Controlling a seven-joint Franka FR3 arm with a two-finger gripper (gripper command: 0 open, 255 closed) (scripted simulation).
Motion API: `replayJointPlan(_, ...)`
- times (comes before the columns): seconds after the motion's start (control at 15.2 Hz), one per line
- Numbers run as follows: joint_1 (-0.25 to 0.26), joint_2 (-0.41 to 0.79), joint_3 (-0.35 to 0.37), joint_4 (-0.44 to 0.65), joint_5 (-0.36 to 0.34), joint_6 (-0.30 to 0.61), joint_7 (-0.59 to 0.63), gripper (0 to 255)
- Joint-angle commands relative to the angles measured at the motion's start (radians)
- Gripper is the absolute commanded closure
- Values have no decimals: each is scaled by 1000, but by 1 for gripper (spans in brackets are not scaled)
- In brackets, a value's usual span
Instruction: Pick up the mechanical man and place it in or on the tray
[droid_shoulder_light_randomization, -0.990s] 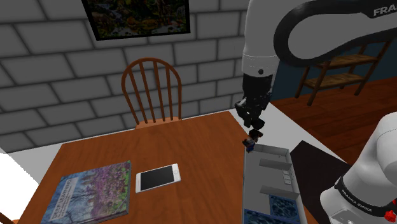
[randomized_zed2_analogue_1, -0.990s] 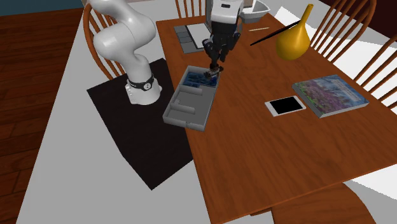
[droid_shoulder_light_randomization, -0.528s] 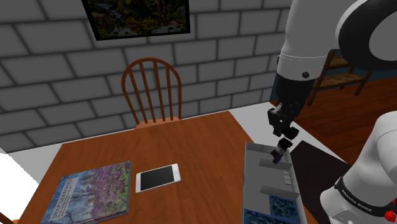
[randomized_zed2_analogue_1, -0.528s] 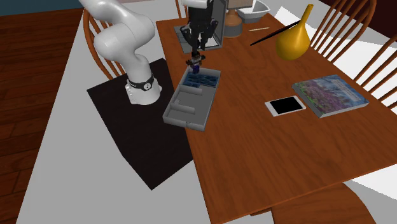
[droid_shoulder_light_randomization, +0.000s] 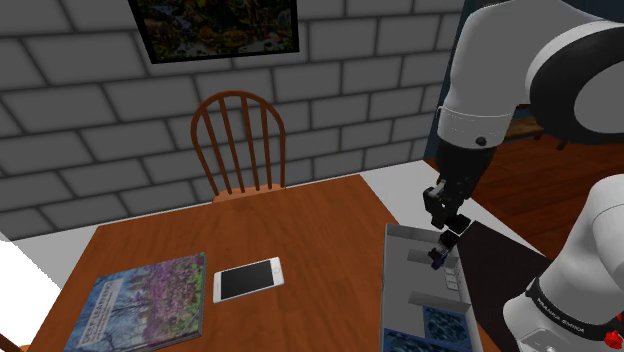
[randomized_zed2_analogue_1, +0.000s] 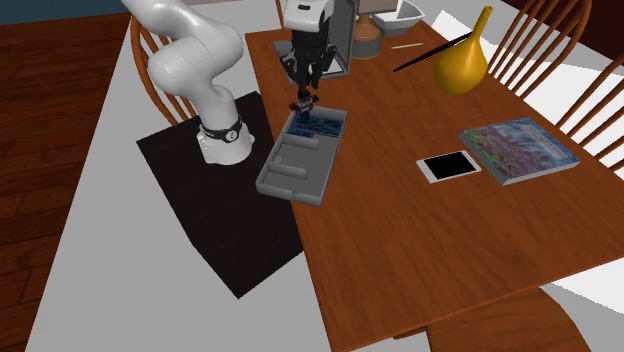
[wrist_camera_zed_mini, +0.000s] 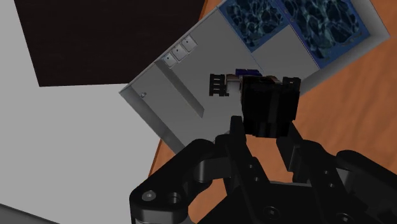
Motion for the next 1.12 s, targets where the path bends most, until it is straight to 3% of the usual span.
replayJointPlan(0.0, 3, 3, 7, -27, 7, 31, -1, 255)
replayJointPlan(0.92, 20, 73, 56, -182, 57, 255, -10, 255)
replayJointPlan(1.06, 20, 73, 56, -182, 57, 254, -10, 255)
